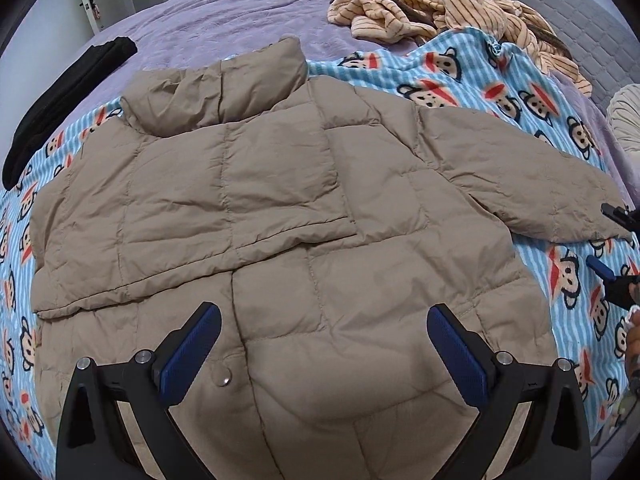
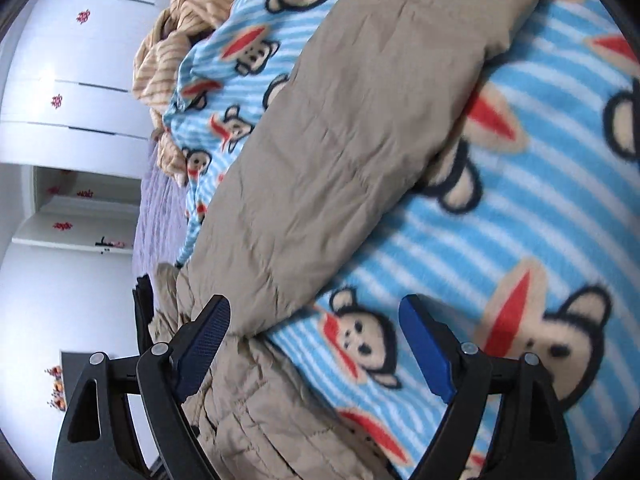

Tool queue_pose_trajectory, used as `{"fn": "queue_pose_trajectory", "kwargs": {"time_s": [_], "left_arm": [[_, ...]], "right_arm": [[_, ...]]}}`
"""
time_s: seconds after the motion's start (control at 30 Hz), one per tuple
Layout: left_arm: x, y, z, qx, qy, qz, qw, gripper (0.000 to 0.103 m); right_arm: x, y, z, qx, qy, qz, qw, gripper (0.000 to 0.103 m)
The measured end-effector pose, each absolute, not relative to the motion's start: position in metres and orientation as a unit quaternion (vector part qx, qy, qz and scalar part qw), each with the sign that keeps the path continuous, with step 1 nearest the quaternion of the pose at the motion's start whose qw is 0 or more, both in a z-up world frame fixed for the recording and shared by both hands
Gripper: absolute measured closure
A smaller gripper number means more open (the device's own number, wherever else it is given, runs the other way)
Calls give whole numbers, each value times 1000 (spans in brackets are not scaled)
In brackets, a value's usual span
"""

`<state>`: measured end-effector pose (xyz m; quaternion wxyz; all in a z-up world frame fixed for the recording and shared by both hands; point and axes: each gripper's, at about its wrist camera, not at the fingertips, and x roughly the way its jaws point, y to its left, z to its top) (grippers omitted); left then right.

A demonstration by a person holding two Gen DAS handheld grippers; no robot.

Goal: Fold large clothes

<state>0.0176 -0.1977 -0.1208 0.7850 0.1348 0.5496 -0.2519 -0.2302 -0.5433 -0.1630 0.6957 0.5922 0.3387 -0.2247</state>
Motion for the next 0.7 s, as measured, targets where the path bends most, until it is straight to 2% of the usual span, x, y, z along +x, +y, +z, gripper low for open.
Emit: {"fn": "queue_pose_trajectory", "kwargs": {"time_s": [0.27,0.5,0.53,0.6,0.63,0.67,0.7], "left_arm": [[23,-212,-117,131,545,-262,786,0],[34,-205,-112,134,534,-250,797,0],[37,-202,-111,132,533,-248,798,0],[43,-194,-109,127,531,-242,802,0],[45,-190,-108,123,530,-239,804,0],[48,-185,-107,120,529,-236,806,0],[52,-181,-105,117,528,-232,808,0]], "right_arm": [[-228,-603,-183,654,259,-246,667,14],[-234,-621,-198,744,141,-211,618,14],[-231,-623,-200,755,131,-204,609,17],[-224,-626,-202,772,118,-189,596,44],[-218,-626,-201,775,119,-180,595,79],[-214,-625,-198,772,124,-176,598,97],[-208,-624,-192,765,126,-173,607,97]]}}
